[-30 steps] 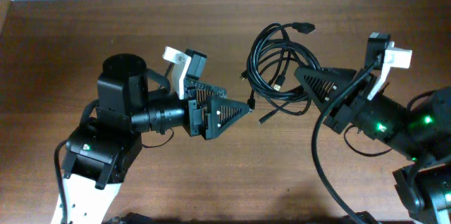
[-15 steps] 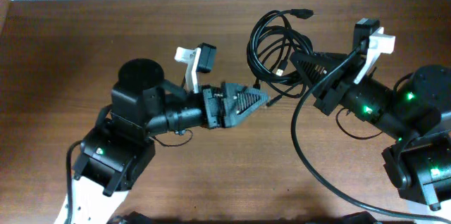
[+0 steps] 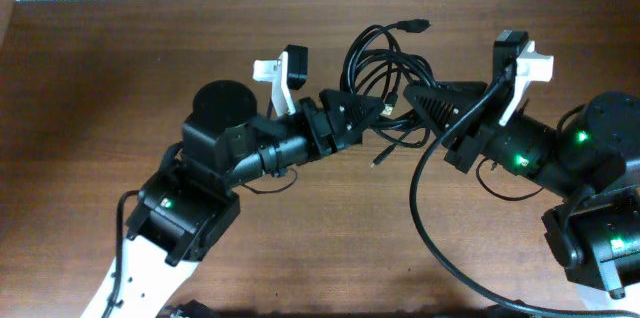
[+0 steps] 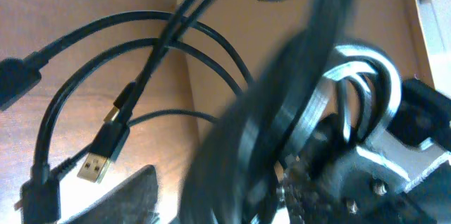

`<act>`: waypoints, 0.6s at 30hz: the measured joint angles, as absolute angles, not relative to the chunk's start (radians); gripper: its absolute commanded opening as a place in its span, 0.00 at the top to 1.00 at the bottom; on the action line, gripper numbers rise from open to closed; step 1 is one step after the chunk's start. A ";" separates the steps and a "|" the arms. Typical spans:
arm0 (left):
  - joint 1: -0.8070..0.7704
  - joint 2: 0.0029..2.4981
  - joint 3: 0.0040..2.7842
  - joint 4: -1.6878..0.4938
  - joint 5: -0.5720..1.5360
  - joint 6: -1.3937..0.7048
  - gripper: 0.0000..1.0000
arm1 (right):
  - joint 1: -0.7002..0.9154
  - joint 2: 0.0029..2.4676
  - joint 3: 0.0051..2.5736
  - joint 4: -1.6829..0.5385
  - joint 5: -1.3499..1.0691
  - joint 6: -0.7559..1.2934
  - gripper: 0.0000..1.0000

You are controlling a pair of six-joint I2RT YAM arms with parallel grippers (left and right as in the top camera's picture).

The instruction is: Untangle cables

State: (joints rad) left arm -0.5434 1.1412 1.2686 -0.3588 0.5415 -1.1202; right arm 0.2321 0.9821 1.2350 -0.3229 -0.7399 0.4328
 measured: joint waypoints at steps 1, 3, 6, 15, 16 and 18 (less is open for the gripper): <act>-0.545 1.147 1.269 -0.357 0.541 -1.129 0.67 | 0.233 0.982 1.235 -0.323 -0.744 0.433 0.96; -0.554 1.162 1.269 -0.355 0.540 -1.150 0.69 | 0.232 0.982 1.235 -0.324 -0.752 0.432 0.96; -0.567 1.166 1.269 -0.354 0.538 -1.165 0.66 | 0.232 0.982 1.235 -0.324 -0.753 0.431 0.96; -0.576 1.167 1.269 -0.353 0.597 -1.179 0.38 | 0.232 0.996 1.235 -0.321 -0.688 0.419 0.96; -0.576 1.167 1.269 -0.353 0.606 -1.179 0.39 | 0.232 0.997 1.235 -0.321 -0.685 0.417 0.96; -0.576 1.167 1.269 -0.353 0.622 -1.179 0.43 | 0.232 0.998 1.235 -0.321 -0.677 0.415 0.96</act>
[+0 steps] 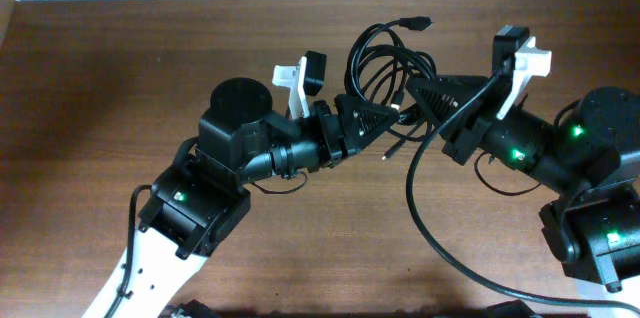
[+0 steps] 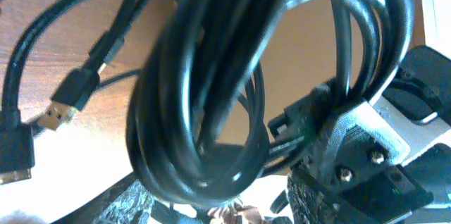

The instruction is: Untangle cables

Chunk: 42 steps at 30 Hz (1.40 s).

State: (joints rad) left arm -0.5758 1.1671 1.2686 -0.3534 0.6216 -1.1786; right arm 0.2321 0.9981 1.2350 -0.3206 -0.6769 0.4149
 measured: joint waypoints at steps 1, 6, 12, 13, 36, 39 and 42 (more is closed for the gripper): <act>-0.576 1.167 1.269 -0.353 0.628 -1.179 0.46 | 0.232 0.999 1.235 -0.321 -0.674 0.414 0.96; -0.576 1.167 1.269 -0.353 0.656 -1.182 0.69 | 0.232 0.999 1.235 -0.319 -0.670 0.414 0.96; -0.576 1.167 1.269 -0.354 0.656 -1.187 0.75 | 0.232 0.999 1.235 -0.315 -0.667 0.411 0.96; -0.576 1.167 1.269 -0.354 0.655 -1.187 0.70 | 0.232 0.999 1.235 -0.314 -0.667 0.411 0.96; -0.577 1.167 1.269 -0.346 0.628 -1.194 0.97 | 0.231 1.002 1.233 -0.317 -0.701 0.408 0.96; -0.577 1.167 1.269 -0.347 0.625 -1.195 0.97 | 0.231 1.002 1.233 -0.317 -0.706 0.406 0.96; -0.577 1.167 1.269 -0.347 0.622 -1.195 0.60 | 0.231 1.002 1.233 -0.318 -0.709 0.407 0.96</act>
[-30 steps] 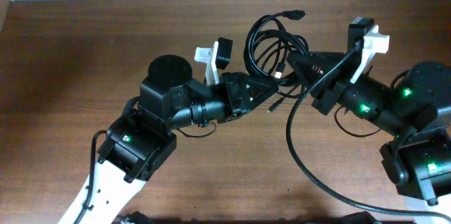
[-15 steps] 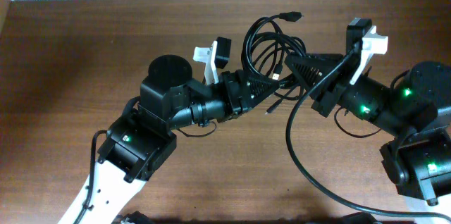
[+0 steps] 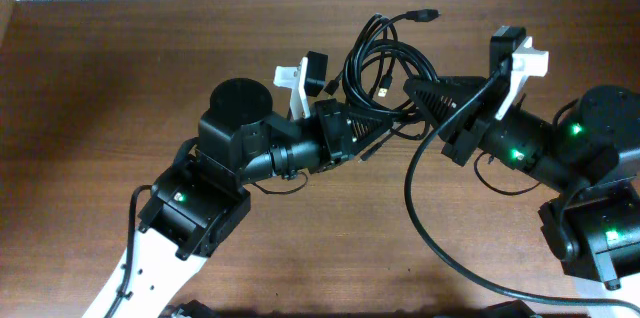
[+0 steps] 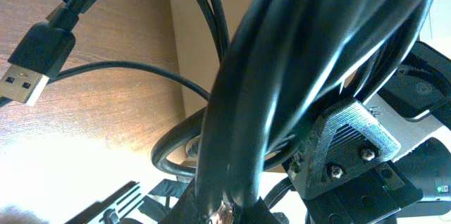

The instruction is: Untangle cables

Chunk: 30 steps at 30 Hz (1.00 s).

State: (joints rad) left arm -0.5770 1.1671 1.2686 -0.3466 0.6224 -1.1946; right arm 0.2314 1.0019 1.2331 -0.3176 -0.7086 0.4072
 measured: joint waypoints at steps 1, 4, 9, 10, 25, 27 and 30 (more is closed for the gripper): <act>-0.577 1.167 1.269 -0.347 0.620 -1.191 0.49 | 0.231 1.002 1.233 -0.317 -0.709 0.407 0.96; -0.578 1.168 1.269 -0.347 0.607 -1.189 0.33 | 0.231 1.002 1.233 -0.320 -0.725 0.395 0.96; -0.578 1.168 1.269 -0.313 0.602 -1.194 0.30 | 0.231 1.002 1.232 -0.321 -0.731 0.384 0.96; -0.578 1.168 1.269 -0.310 0.602 -1.194 0.34 | 0.231 1.002 1.232 -0.321 -0.732 0.384 0.96; -0.576 1.170 1.268 -0.316 0.585 -1.200 1.00 | 0.229 1.002 1.232 -0.317 -0.731 0.385 0.96; -0.575 1.170 1.268 -0.313 0.575 -1.201 1.00 | 0.229 1.002 1.232 -0.319 -0.731 0.385 0.96; -0.575 1.170 1.268 -0.313 0.575 -1.201 1.00 | 0.229 1.002 1.232 -0.319 -0.731 0.384 0.96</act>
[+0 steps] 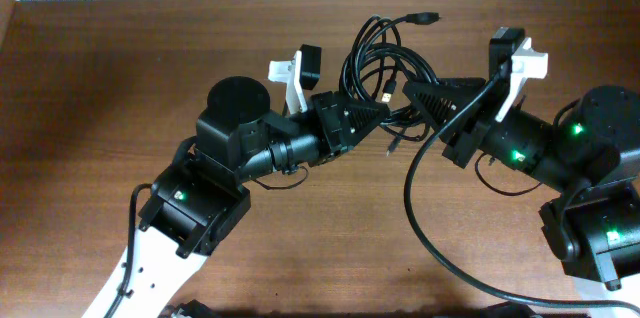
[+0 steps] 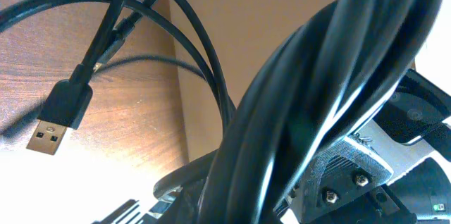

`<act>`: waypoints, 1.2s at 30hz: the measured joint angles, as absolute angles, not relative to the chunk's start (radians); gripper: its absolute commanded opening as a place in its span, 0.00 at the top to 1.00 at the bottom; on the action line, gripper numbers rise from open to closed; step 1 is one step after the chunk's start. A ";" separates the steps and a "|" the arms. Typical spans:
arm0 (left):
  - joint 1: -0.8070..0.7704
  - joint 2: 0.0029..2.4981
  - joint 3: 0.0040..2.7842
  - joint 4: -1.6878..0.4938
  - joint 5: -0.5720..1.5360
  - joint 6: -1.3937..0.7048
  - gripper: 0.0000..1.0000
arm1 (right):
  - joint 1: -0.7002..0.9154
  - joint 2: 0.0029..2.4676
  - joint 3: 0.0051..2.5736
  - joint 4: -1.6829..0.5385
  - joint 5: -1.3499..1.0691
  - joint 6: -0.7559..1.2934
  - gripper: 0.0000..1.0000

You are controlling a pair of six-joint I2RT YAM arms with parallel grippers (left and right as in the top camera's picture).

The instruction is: Untangle cables

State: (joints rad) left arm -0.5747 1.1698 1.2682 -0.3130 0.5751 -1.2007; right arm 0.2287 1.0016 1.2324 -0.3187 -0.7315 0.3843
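Observation:
A tangle of black cables [image 1: 383,53] lies at the far middle of the brown table [image 1: 100,78], one plug [image 1: 428,17] sticking out at the far right and a loose thin end [image 1: 396,142] hanging toward me. My left gripper [image 1: 378,113] is shut on the bundle's near side. My right gripper [image 1: 408,88] meets the bundle from the right, fingers together on it. In the left wrist view the thick bundle [image 2: 317,97] fills the frame, a USB plug [image 2: 60,115] hangs at the left, and the right gripper's finger [image 2: 356,164] sits against the bundle.
A thick black lead [image 1: 415,208] loops from the right arm down to the table's near edge. The white wall edge runs just behind the tangle. Both arms crowd the middle, and bare wood [image 1: 80,158] lies to the left.
My left gripper has moved a little farther and to the right, still holding the bundle. The loose thin end has shifted right. The right gripper has hardly moved.
Both grippers met at the near side of the tangle. The left arm then stood farther right with loops of cable right in front of its camera. Later the left gripper sat nearer to me with the bundle, and now it is slightly farther away again.

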 measured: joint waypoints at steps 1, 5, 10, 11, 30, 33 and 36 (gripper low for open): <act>-0.575 1.170 1.268 -0.313 0.575 -1.200 1.00 | 0.229 1.002 1.232 -0.319 -0.731 0.385 0.92; -0.575 1.170 1.268 -0.313 0.576 -1.151 1.00 | 0.229 1.002 1.232 -0.320 -0.732 0.380 0.38; -0.576 1.171 1.268 -0.318 0.611 -0.931 1.00 | 0.229 1.002 1.232 -0.313 -0.736 0.349 0.23; -0.577 1.171 1.268 -0.330 0.621 -0.876 1.00 | 0.229 1.002 1.232 -0.313 -0.735 0.345 0.23; -0.579 1.171 1.267 -0.635 0.557 0.073 1.00 | 0.067 0.920 1.232 -0.519 -0.774 0.130 0.30; -0.579 1.171 1.267 -0.640 0.477 0.110 1.00 | 0.066 0.917 1.232 -0.542 -0.816 0.168 0.29; -0.579 1.171 1.267 -0.640 0.417 0.125 1.00 | 0.066 0.917 1.232 -0.547 -0.878 0.229 0.24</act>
State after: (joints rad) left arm -0.5789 1.1709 1.2675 -0.6399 0.4171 0.1246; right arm 0.0658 0.9169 1.2324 -0.5468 -0.8776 0.2295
